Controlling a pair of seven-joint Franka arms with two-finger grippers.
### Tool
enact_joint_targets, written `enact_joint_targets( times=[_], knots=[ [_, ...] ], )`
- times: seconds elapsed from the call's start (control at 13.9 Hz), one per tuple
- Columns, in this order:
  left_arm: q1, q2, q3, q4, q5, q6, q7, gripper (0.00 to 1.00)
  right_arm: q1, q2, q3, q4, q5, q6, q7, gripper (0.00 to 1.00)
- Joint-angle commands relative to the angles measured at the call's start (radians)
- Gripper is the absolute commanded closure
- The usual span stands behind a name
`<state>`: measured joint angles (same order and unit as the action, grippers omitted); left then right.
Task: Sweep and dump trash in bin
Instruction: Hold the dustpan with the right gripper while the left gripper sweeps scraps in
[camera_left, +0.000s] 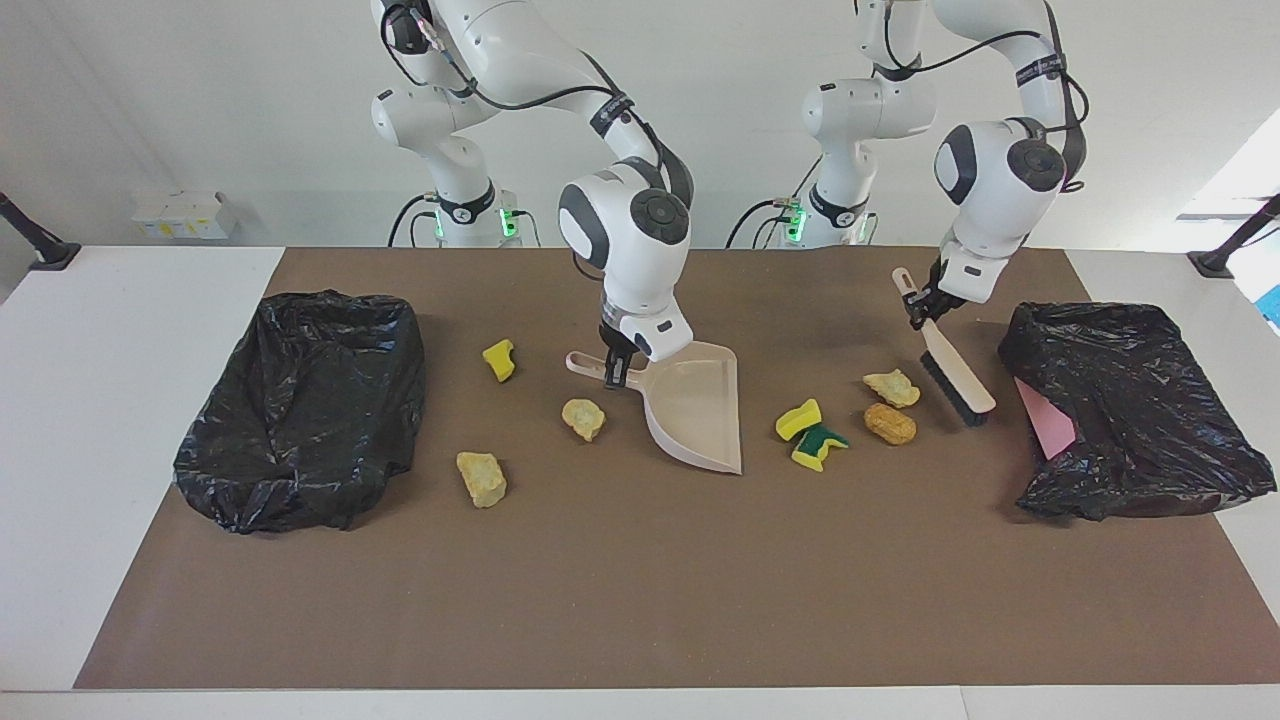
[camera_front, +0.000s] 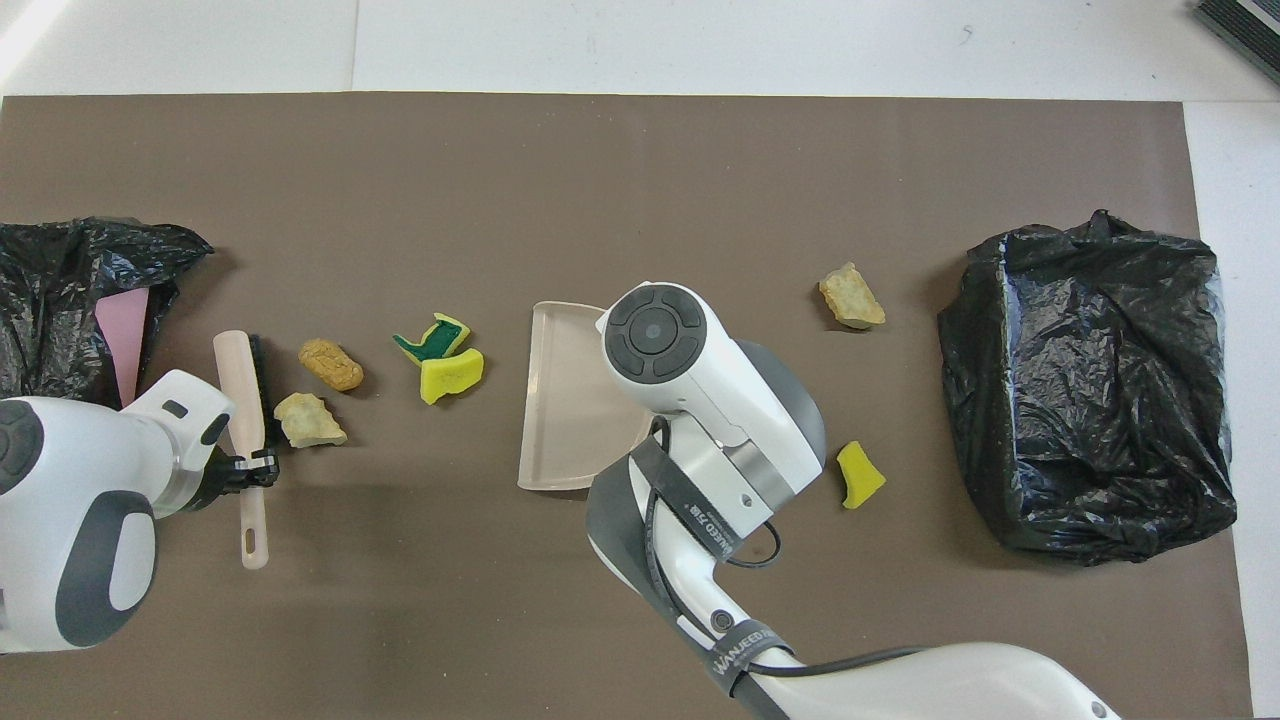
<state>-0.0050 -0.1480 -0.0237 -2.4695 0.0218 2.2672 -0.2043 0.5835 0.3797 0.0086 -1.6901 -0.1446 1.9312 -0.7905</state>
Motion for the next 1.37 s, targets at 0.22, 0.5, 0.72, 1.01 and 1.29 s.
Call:
enact_joint_targets(
  times=[0.22, 0.5, 0.72, 1.01, 1.29],
  knots=[
    [-0.062, 0.155, -0.002, 0.17, -0.054, 0.011, 0.121, 1.0, -0.002, -0.004, 0.007, -0.006, -0.021, 0.002, -0.024, 1.0],
    [-0.165, 0.202, -0.002, 0.195, -0.098, 0.028, 0.12, 1.0, -0.002, -0.004, 0.007, -0.006, -0.021, -0.004, -0.024, 1.0],
    [-0.271, 0.197, -0.002, 0.195, -0.166, 0.031, 0.118, 1.0, -0.002, -0.005, 0.007, -0.006, -0.021, -0.009, -0.024, 1.0],
    [-0.421, 0.185, -0.002, 0.193, -0.246, 0.022, 0.108, 1.0, -0.001, -0.007, 0.007, -0.006, -0.021, -0.012, -0.023, 1.0],
    [-0.513, 0.177, -0.002, 0.247, -0.25, 0.003, 0.018, 1.0, -0.001, -0.008, 0.007, -0.008, -0.02, -0.014, -0.016, 1.0]
  ],
)
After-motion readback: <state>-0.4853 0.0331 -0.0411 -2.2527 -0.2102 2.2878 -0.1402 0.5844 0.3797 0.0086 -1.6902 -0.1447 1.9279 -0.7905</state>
